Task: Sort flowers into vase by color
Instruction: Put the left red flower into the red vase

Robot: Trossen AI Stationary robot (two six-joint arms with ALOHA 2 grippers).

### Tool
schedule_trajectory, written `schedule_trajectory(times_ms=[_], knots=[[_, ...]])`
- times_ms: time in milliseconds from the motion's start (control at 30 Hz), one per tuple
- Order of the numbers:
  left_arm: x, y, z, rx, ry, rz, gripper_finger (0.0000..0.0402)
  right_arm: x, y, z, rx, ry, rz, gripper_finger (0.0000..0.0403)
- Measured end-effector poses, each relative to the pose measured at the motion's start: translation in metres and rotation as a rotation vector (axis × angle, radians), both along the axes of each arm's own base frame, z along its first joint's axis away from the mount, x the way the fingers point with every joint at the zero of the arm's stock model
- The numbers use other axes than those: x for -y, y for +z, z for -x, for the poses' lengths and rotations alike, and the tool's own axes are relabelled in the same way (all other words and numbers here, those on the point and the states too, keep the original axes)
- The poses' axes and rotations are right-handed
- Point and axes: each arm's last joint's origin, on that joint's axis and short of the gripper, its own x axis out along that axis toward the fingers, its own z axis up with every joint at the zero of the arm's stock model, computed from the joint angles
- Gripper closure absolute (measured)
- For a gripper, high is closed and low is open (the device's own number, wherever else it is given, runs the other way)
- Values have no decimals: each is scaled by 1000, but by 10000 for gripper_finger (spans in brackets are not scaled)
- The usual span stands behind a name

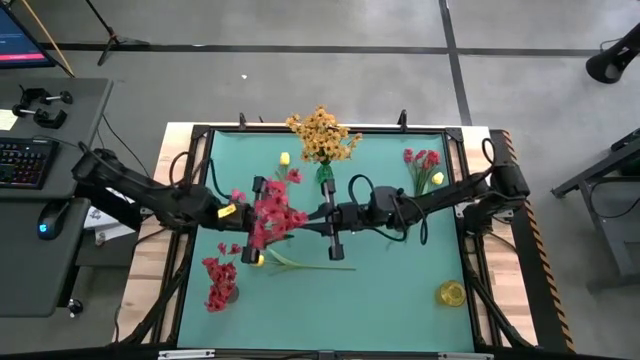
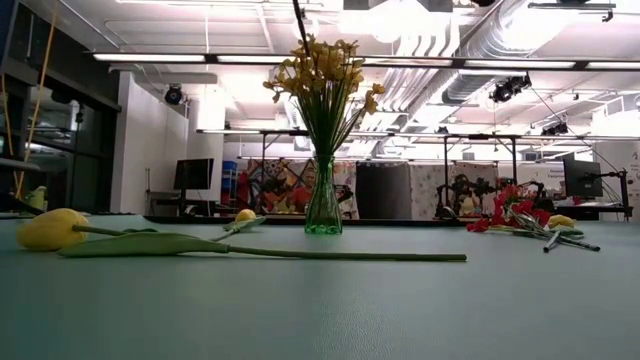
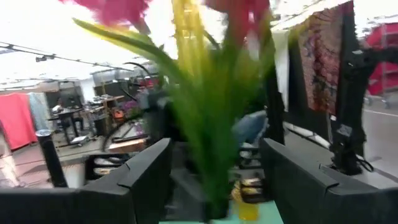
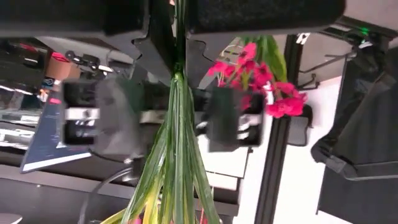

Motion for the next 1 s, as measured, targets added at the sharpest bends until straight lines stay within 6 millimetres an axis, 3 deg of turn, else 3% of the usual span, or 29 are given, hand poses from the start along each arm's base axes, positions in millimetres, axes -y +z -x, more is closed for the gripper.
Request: schedule_trajectory(times_ms=[700, 833, 1000], knots=[[-5, -12, -20, 2, 2, -29, 174, 6, -7, -4, -64, 86, -49, 402], [-6, -9, -18, 12, 10, -33, 219, 5, -7, -4, -64, 82, -48, 402], [-6, -12, -18, -21, 31, -39, 355, 6, -8, -4, -71, 75, -49, 389]])
